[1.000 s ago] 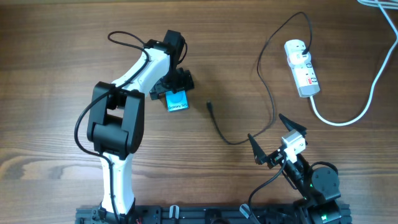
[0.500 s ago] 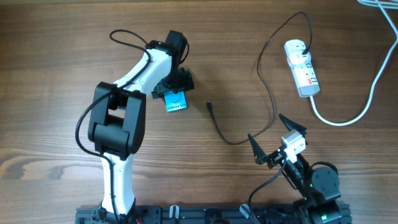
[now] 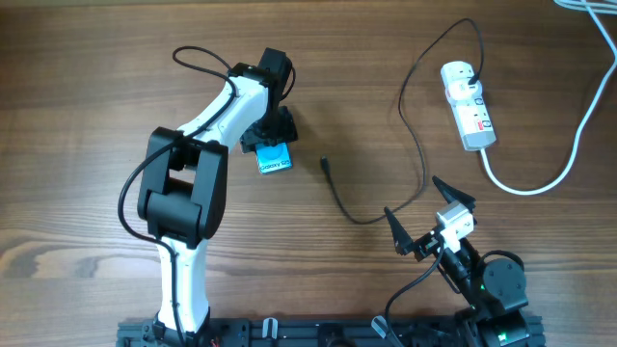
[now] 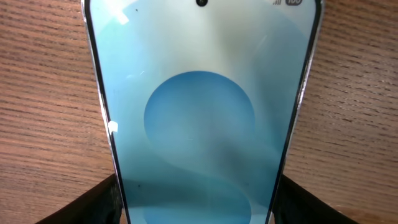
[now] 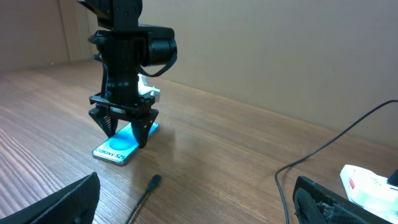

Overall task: Plug charger to phone and switch on socket
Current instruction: 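Lift the phone upright with the left gripper, screen facing right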

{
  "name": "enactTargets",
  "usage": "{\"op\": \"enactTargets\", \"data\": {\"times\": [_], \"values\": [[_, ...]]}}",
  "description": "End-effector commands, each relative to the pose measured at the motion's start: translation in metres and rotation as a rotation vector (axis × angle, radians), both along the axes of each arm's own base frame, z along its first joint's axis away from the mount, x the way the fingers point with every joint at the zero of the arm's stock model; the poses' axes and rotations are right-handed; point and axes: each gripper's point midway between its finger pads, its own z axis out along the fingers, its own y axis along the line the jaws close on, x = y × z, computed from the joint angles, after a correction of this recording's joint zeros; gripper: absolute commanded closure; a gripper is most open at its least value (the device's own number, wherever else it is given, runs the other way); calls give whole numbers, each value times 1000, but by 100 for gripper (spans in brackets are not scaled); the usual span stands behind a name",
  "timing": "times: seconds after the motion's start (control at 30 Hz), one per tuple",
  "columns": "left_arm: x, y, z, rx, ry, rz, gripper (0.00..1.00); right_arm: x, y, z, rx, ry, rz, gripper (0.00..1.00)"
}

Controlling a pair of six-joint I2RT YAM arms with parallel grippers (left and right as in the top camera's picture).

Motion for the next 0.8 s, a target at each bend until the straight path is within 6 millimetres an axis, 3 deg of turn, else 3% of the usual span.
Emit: {"op": "enactTargets", "data": {"times": [0.0,0.23,0.77], "values": [[-11,-3,-13,-5,44,-13,37,1,-1,0,-5,-6,-7,0],[-10,-1,-8,-8,35,-8,39,1,-1,0,-5,-7,-7,0],[-7,1,29,-29,-23,-1,36,1,-1,0,-5,-6,-7,0]]}}
